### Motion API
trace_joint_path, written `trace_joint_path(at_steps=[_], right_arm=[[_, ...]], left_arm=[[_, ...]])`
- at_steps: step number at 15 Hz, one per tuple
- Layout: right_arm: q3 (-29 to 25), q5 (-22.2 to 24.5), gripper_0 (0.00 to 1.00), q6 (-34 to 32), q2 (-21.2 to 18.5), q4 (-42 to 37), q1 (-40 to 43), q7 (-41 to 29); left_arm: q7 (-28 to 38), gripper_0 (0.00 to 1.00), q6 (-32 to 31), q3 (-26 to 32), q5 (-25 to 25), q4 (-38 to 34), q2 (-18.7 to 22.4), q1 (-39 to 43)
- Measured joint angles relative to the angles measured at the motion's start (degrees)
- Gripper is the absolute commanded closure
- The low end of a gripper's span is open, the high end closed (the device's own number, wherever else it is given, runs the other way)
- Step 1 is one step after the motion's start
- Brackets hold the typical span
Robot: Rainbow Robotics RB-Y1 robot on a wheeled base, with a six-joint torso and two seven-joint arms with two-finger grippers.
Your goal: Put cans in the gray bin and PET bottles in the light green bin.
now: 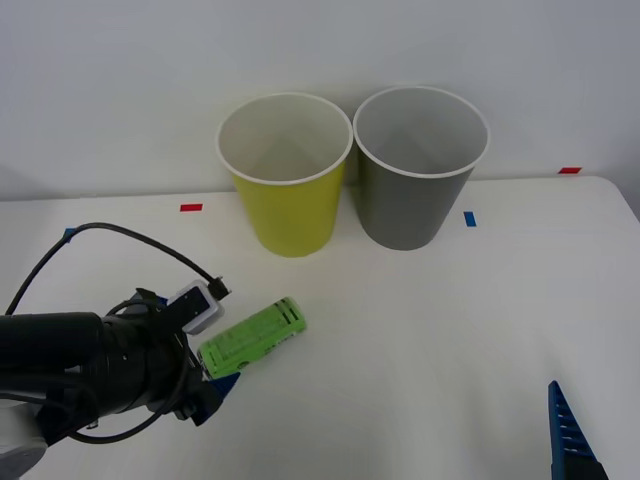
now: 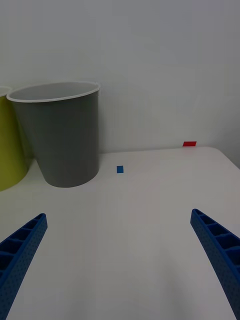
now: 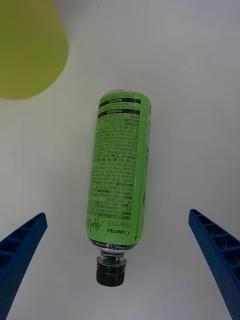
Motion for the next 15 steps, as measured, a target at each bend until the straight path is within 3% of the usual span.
trace_joint_path(at_steps=[4, 7, 9, 15], right_arm=[[0.0, 0.0, 0.0, 0.0, 0.0, 0.0, 0.0, 0.0], [0.0, 0.0, 0.0, 0.0, 0.0, 0.0, 0.0, 0.0], [0.0, 0.0, 0.0, 0.0, 0.0, 0.0, 0.0, 0.0], [0.0, 0.0, 0.0, 0.0, 0.0, 0.0, 0.0, 0.0]], left_arm=[[0.4, 0.07, 0.67, -2.11, -0.25, 1.68, -1.38, -2.29], [1.21, 0.07, -1.21, -7.26, -1.72, 4.64, -0.39, -6.82], [2.08, 0.0, -1.91, -9.46, -1.87, 6.44, -0.17, -9.63], [3.59, 0.0, -2.02, -14.06, -1.57, 10.99, -1.87, -14.84]])
